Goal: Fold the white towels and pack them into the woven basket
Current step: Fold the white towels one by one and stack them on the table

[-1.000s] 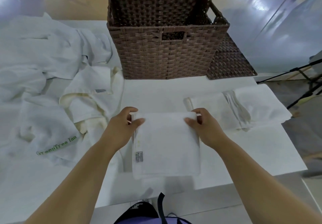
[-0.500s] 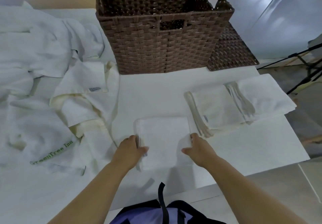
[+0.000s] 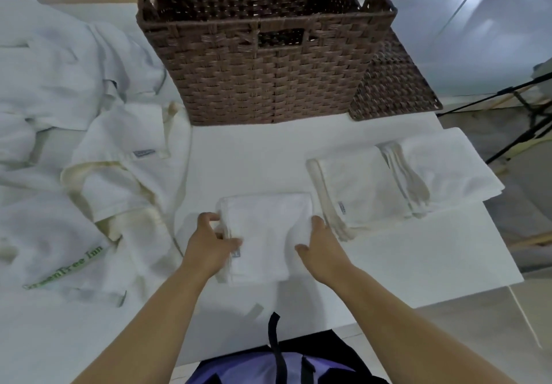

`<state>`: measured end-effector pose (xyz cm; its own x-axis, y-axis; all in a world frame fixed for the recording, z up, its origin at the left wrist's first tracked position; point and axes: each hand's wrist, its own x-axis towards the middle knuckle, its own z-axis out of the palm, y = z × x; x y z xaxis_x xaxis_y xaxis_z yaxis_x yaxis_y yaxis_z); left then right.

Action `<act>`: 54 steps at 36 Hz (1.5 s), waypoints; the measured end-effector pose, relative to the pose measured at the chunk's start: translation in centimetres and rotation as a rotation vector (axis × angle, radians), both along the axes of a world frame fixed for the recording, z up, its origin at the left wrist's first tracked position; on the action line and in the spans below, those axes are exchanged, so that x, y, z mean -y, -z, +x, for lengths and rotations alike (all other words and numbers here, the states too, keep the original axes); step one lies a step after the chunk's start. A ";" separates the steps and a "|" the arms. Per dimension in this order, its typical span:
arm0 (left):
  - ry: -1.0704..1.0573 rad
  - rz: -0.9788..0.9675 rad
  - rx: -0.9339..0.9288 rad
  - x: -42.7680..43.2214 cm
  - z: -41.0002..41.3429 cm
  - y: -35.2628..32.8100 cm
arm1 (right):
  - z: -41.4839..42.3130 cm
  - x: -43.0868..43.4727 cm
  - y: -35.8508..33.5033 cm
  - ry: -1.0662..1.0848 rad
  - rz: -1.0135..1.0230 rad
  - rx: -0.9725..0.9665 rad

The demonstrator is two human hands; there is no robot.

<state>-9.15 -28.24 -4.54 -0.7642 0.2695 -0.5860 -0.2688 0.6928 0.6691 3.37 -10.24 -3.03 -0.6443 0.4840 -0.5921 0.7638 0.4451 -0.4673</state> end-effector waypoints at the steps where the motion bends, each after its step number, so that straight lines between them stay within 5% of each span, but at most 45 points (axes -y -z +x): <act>1: -0.009 0.020 -0.012 -0.2 -0.1 -0.4 | -0.2 -0.5 -0.3 -0.015 0.005 -0.027; 12: -0.222 0.293 -0.058 -4.2 0.3 -5.1 | -1.0 -7.9 -4.5 -0.222 0.017 -0.370; 18: -0.154 0.342 -0.179 -10.4 1.1 -6.7 | 0.7 -13.8 -5.3 -0.205 0.162 -0.499; 25: -0.007 0.310 -0.182 -17.5 3.7 -4.9 | 3.2 -20.5 -4.9 -0.176 0.239 -0.330; 32: 0.190 0.097 -0.073 -19.9 5.3 -2.2 | 3.2 -22.6 -4.0 -0.327 0.252 0.108; 41: 0.288 -0.110 -0.165 -16.8 2.8 -4.3 | -0.6 -22.8 -8.0 -0.464 0.495 0.011; 54: 0.116 -0.289 -0.283 -4.1 -0.6 -6.7 | -9.0 -14.0 -8.3 -0.889 0.304 0.054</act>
<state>-9.79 -24.16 2.19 -0.8801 0.2182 -0.4217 -0.0117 0.8779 0.4787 -5.62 3.71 5.31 -0.8271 -0.0333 -0.5611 0.1026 0.9725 -0.2091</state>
